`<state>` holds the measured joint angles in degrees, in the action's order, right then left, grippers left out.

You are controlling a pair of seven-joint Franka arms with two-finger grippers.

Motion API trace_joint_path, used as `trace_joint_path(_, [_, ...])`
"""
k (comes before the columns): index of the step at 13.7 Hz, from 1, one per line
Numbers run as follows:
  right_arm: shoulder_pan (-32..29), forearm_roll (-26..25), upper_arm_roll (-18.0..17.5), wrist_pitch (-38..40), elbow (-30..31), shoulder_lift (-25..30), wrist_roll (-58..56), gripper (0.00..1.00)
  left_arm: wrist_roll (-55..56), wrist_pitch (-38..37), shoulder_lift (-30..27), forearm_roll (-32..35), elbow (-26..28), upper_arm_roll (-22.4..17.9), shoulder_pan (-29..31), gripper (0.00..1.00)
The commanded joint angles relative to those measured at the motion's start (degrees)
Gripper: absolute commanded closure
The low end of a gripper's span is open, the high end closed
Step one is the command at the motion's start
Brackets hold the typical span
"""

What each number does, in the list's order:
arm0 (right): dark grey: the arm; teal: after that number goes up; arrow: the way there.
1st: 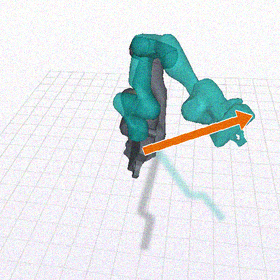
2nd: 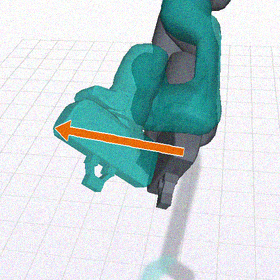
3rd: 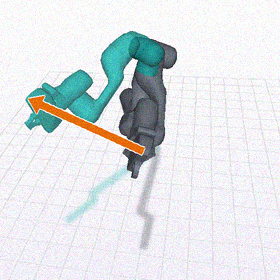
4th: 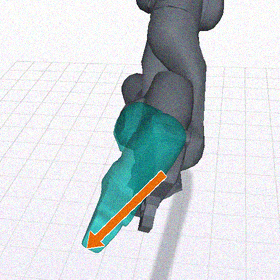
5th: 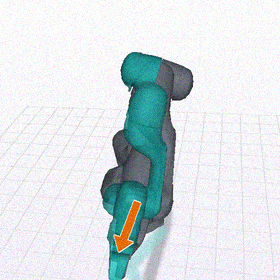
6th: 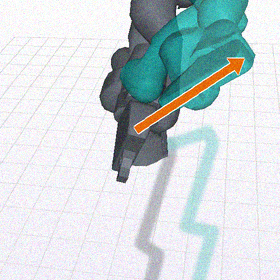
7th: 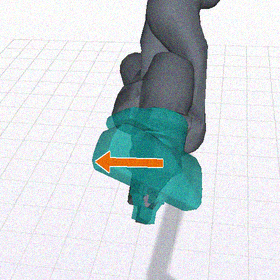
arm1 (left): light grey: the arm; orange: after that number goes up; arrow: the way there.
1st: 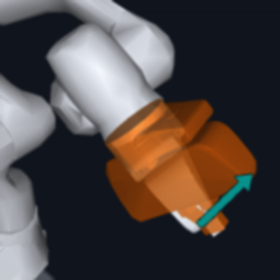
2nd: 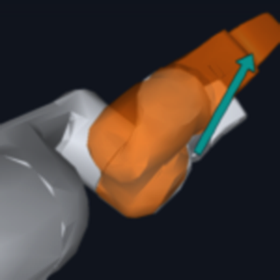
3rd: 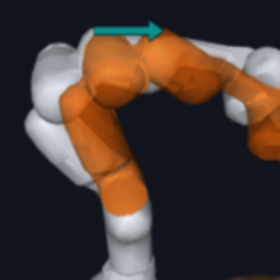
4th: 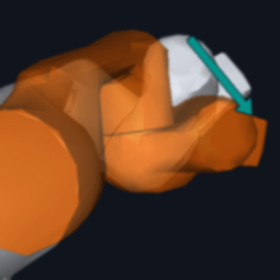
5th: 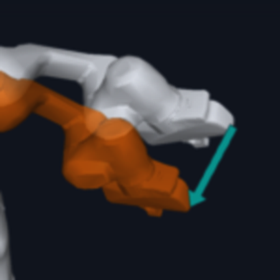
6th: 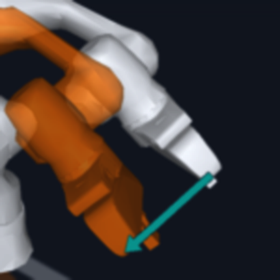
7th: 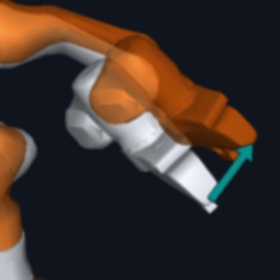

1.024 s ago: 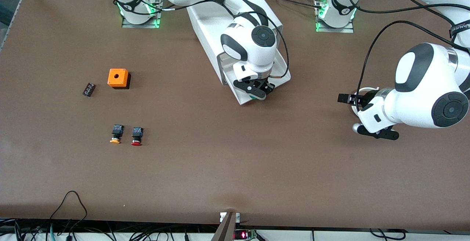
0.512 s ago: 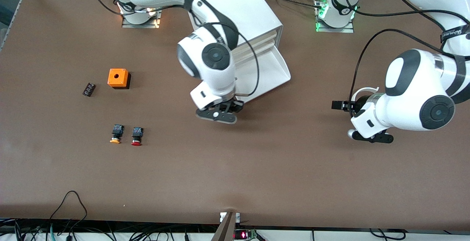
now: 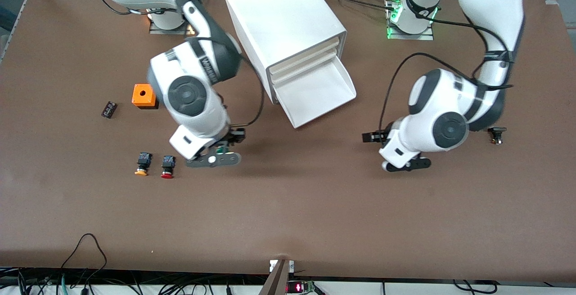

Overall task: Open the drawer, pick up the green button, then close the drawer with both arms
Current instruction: 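Push the drawer closed with the left gripper while the right gripper carries the button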

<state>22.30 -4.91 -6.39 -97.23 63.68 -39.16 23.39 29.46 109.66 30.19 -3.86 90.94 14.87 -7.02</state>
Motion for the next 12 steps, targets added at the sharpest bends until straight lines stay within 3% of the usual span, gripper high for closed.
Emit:
trace_joint_path(1, [-4.36, 1.66, -0.64, -2.78, 7.32, 1.81, -2.99, 1.00, 9.00, 9.84, -5.32, 0.95, 12.31, 4.28, 0.60, 0.00])
trace_joint_path(4, [-9.01, 2.71, -0.81, -5.67, 7.42, -1.78, -8.86, 1.00, 17.01, 17.76, -5.23, 1.22, 17.85, 6.49, -1.23, 0.00])
trace_joint_path(7, [-12.01, 3.86, -0.73, -16.19, 10.31, -4.52, -14.76, 1.00, 24.56, 24.52, -5.14, 5.42, 22.51, 6.32, -4.40, 0.00])
trace_joint_path(9, [-12.19, 3.25, -0.64, -19.56, 10.76, -6.45, -15.30, 1.00, 30.71, 26.21, -4.71, 9.91, 23.49, 6.49, -5.71, 0.00])
trace_joint_path(12, [-13.68, 3.33, -0.64, -20.72, 10.67, -6.81, -15.48, 1.00, 33.29, 25.87, -4.26, 10.10, 23.58, 6.84, -6.78, 0.00])
